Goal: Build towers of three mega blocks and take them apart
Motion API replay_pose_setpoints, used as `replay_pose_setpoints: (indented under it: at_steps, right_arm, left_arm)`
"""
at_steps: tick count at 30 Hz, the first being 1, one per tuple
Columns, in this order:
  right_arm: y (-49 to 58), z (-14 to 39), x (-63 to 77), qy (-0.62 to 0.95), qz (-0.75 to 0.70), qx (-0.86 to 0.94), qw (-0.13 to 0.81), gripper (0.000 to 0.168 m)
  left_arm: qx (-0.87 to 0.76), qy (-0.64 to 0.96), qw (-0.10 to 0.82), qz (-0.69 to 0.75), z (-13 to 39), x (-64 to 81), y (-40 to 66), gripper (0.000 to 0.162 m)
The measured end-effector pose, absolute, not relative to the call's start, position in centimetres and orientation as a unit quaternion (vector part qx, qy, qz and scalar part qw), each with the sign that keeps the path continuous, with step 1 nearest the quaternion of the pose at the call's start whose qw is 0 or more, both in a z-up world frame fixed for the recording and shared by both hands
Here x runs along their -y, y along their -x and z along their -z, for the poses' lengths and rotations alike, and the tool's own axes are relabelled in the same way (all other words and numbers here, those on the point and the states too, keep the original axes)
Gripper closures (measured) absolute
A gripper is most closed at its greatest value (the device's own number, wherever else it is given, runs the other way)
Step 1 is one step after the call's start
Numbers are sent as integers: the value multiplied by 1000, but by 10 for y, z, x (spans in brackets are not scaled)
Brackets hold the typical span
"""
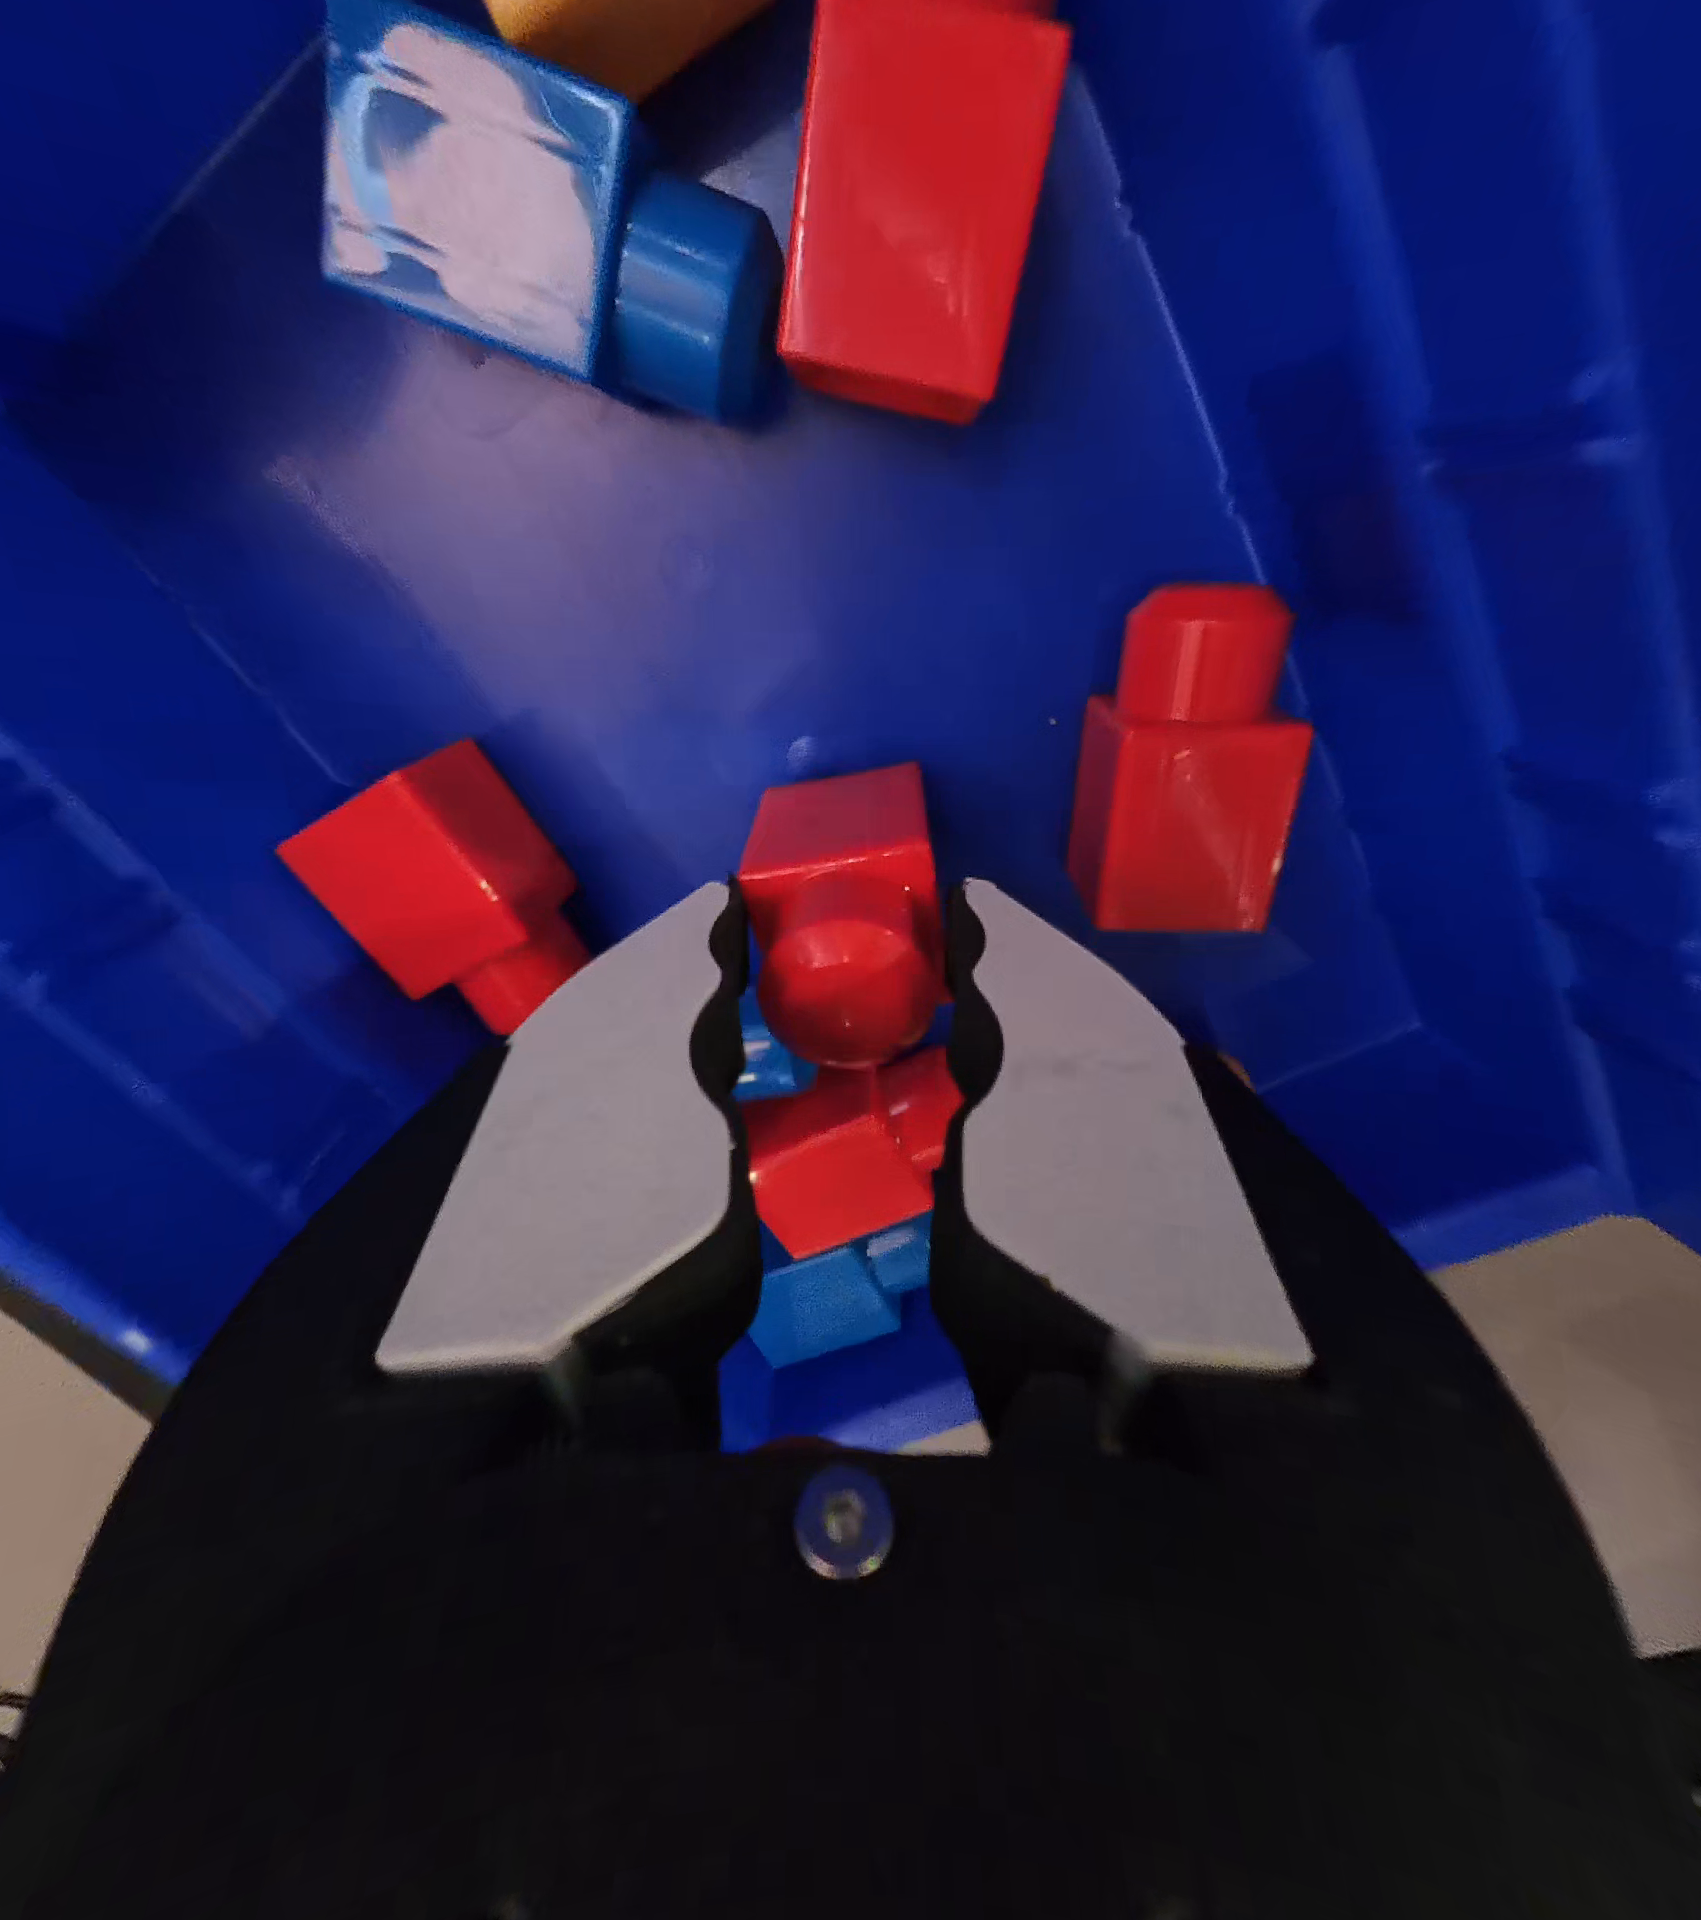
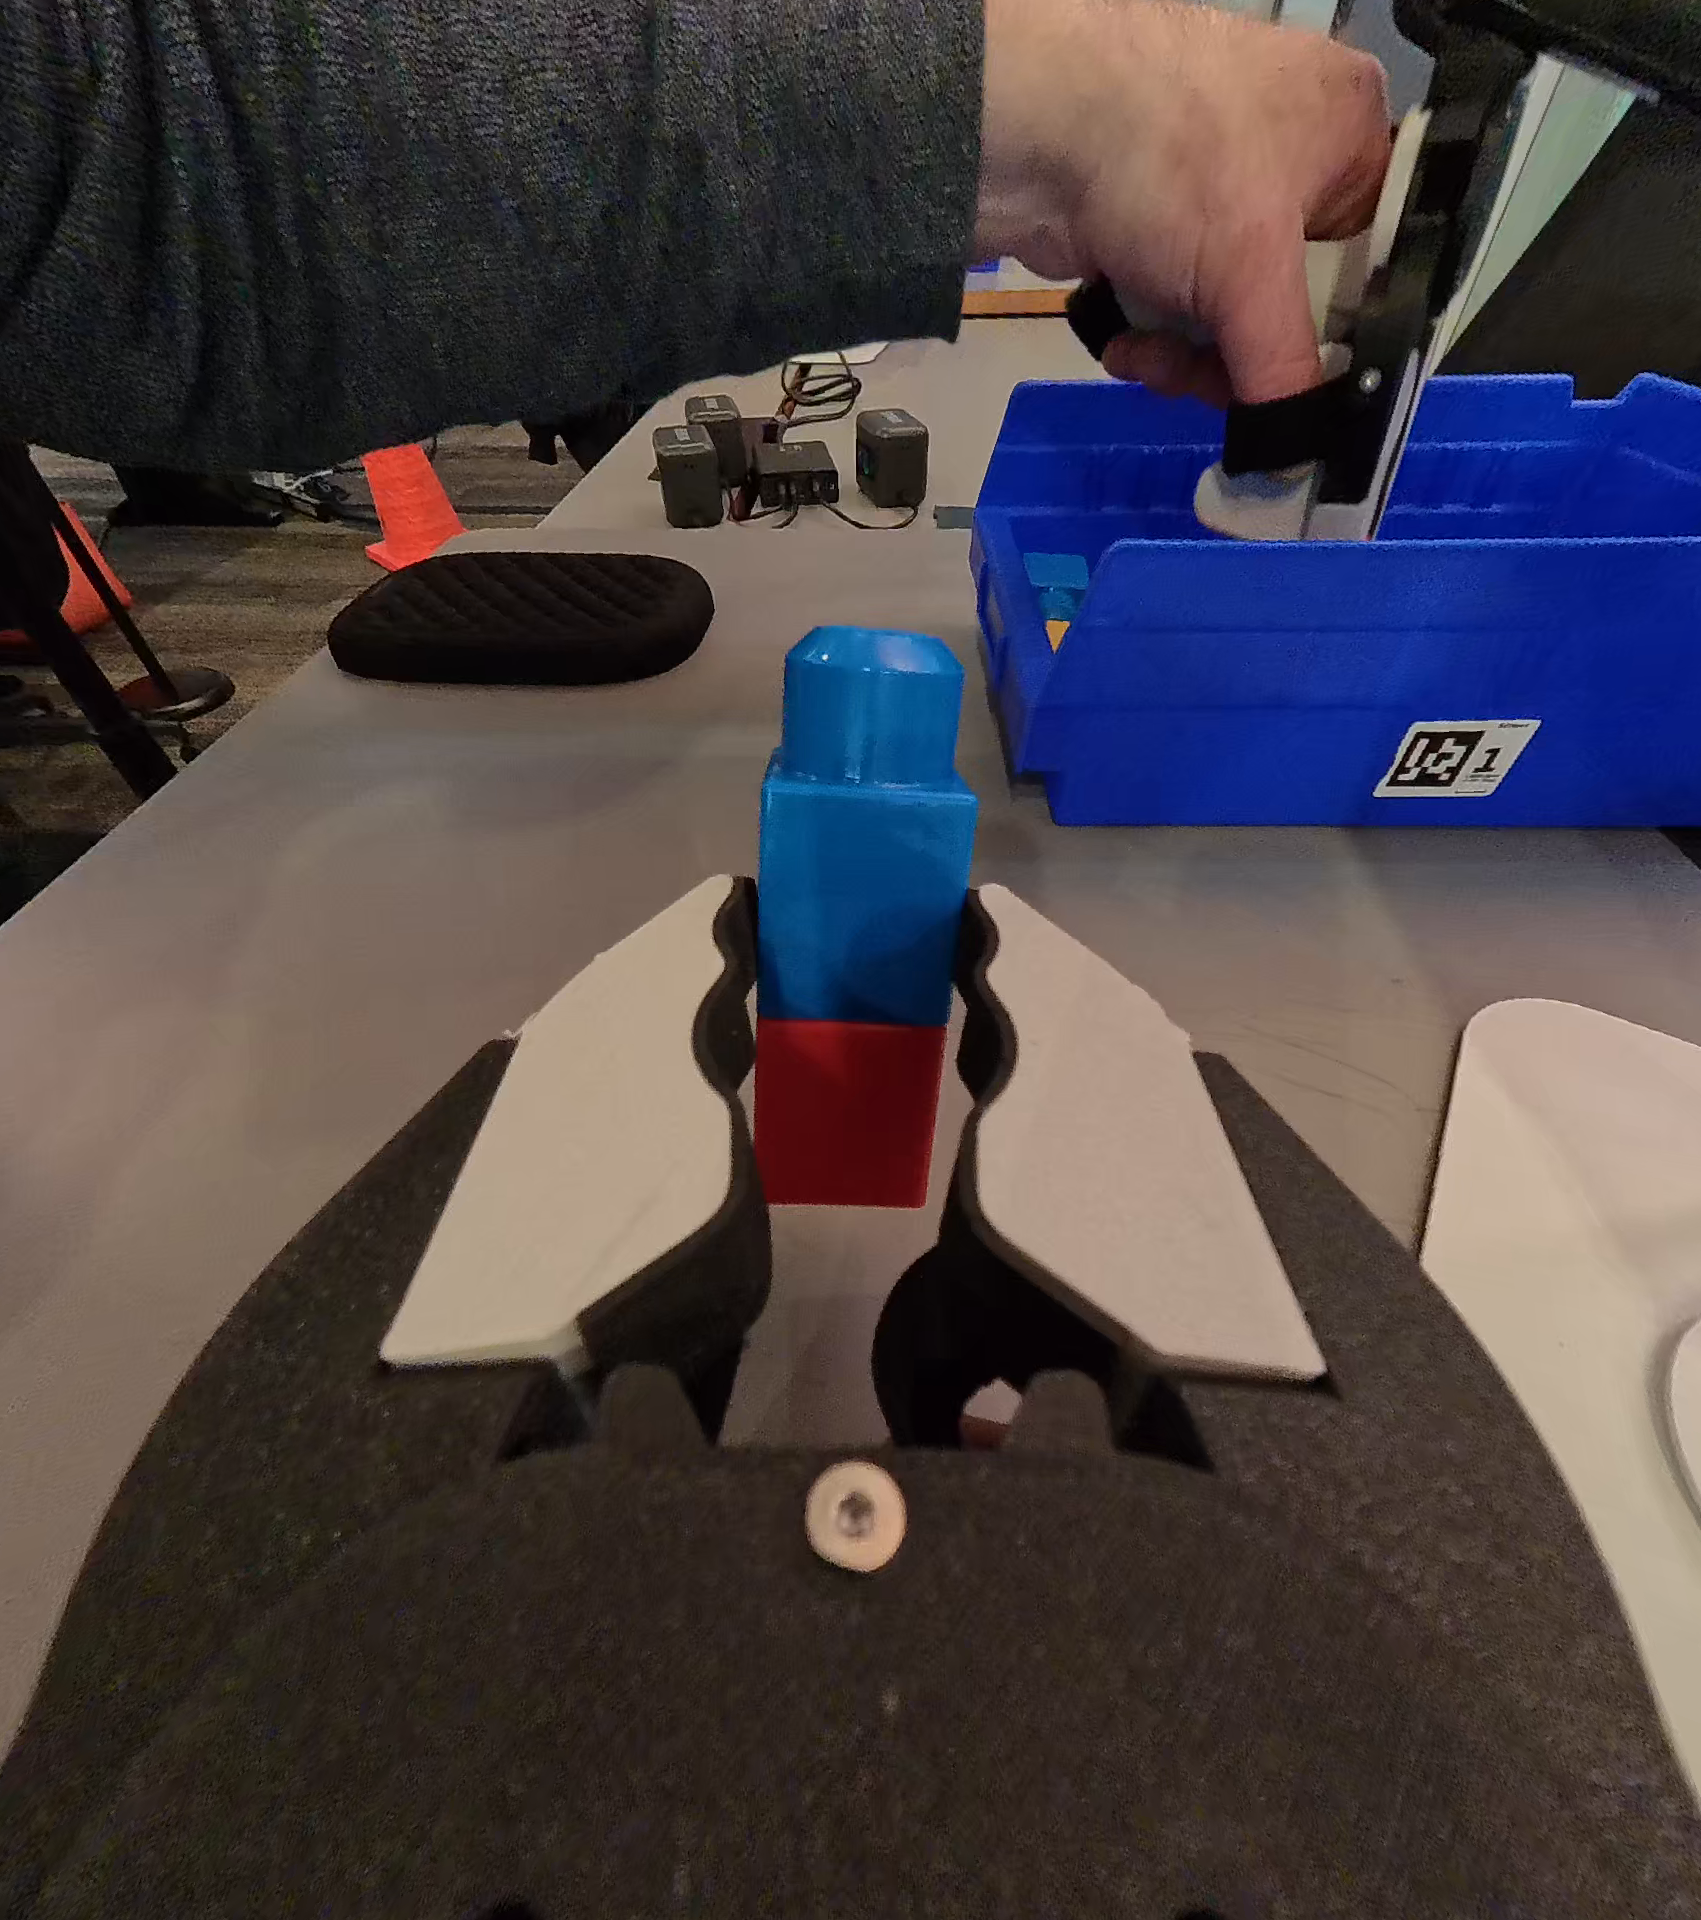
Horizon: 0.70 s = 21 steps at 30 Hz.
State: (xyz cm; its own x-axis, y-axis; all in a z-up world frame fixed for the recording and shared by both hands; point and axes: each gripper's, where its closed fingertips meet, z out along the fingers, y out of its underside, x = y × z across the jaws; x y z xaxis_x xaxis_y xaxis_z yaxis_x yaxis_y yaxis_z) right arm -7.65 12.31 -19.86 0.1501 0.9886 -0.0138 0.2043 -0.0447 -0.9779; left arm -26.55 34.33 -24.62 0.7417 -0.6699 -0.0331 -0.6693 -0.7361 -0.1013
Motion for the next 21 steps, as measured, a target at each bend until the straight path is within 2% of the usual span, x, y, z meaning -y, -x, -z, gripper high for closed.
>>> replay_pose_setpoints:
  at_steps: [7,12,17,21]
  right_arm:
    - [75,198,-129,599,-401,494,487,132]
    - [76,199,-128,599,-400,498,484,132]
    - [76,199,-126,594,-409,501,478,132]
    - [76,198,-125,592,-413,501,477,132]
  left_arm:
    - [-396,910,113,38,176,-307,245,127]
    - [-501,845,174,72,122,-252,196,127]
    - [-642,738,193,74,109,-185,135,127]
    - [-695,689,185,86,115,-151,102,127]
